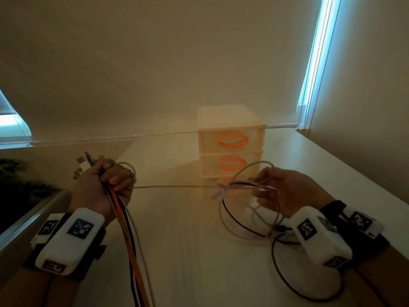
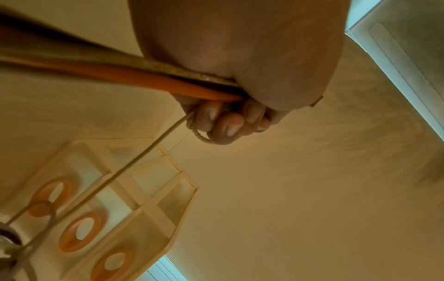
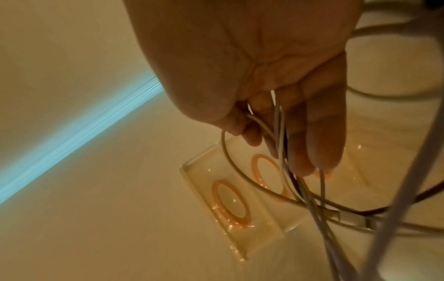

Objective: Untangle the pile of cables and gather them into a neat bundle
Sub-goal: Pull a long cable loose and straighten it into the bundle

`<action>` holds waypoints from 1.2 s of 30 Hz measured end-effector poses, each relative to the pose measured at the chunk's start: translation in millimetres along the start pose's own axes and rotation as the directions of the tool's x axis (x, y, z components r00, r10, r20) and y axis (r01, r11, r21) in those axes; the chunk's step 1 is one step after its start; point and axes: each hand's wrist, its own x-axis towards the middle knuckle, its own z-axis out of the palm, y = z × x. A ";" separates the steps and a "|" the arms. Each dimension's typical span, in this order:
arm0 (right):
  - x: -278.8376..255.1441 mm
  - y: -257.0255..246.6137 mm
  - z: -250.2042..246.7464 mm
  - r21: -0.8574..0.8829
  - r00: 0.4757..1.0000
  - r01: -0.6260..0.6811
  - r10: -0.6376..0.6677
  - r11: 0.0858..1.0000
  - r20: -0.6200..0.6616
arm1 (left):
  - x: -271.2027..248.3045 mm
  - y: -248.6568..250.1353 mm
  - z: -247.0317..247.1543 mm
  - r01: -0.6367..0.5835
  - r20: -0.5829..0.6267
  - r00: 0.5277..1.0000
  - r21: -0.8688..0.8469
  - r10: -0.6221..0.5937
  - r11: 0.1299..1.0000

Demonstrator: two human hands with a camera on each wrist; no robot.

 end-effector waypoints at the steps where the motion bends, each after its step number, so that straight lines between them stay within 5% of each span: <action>1: -1.6 -2.2 -0.5 0.053 1.000 -0.001 0.001 0.999 -0.016 | 0.3 0.1 -0.9 0.004 -0.013 1.000 -0.006 -0.004 1.000; 7: -2.5 -1.7 3.7 0.050 0.995 -0.046 0.050 0.998 -0.082 | -1.3 -0.2 0.7 0.011 -0.007 1.000 -0.023 -0.012 1.000; 12: -1.0 -4.8 -2.1 0.209 0.998 -0.027 0.039 0.978 -0.056 | -3.5 3.5 2.2 0.001 -0.007 1.000 -0.025 -0.001 1.000; 20: -0.5 -4.4 6.9 -0.171 0.984 -0.140 0.118 0.975 -0.133 | -6.5 3.9 6.4 -0.015 0.002 1.000 0.010 0.015 1.000; 24: -4.0 -5.8 -6.1 -0.270 0.939 0.179 -0.246 0.946 -0.239 | -13.1 0.3 17.7 -0.042 0.031 0.999 0.034 0.041 0.999; 28: -10.8 -15.1 -13.7 -0.655 0.839 0.275 -0.508 0.704 -0.194 | -22.7 -11.7 33.4 -0.032 0.072 0.997 0.049 0.028 0.998; 29: -13.5 -18.7 -14.0 -0.736 0.761 0.311 -0.621 0.602 -0.187 | -25.1 -15.9 37.0 -0.023 0.086 0.996 0.054 0.018 0.998; 32: -19.0 -27.0 -15.1 -0.855 0.416 0.443 -0.907 0.270 -0.071 | -32.8 -31.5 46.0 0.005 0.143 0.990 0.077 -0.016 0.997; 33: -24.7 -24.3 -5.2 -0.776 0.401 0.574 -0.916 0.262 -0.013 | -35.5 -36.8 47.9 0.024 0.165 0.986 0.081 -0.037 0.996; 36: -36.1 2.0 43.8 -0.347 0.586 0.799 -0.765 0.491 0.266 | -43.8 -51.5 53.6 0.096 0.224 0.967 0.112 -0.119 0.989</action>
